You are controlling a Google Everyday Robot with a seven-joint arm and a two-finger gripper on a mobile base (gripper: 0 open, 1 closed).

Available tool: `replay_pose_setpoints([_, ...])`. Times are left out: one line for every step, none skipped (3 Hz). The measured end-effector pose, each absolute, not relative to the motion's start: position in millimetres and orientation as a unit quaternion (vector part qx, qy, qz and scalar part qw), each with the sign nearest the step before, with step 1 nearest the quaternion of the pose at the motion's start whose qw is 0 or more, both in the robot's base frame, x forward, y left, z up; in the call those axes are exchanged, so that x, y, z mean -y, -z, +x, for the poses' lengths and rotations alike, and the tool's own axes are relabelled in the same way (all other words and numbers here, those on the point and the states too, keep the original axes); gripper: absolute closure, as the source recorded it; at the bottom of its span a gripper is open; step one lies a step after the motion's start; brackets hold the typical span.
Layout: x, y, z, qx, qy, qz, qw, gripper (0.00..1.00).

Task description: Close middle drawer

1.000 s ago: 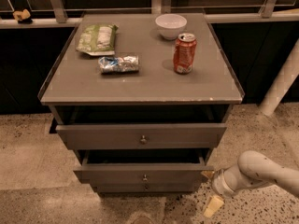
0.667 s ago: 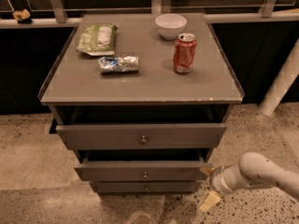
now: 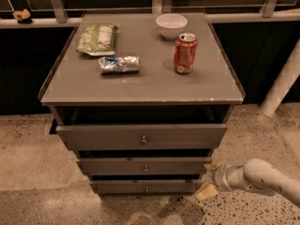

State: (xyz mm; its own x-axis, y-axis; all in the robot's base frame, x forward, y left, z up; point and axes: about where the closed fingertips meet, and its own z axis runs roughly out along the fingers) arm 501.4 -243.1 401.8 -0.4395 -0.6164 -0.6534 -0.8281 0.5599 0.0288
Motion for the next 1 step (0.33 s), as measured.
replay_pose_setpoints([243.1,-401.8,501.4,-0.830,-0.175,-0.435,0.302,0.00])
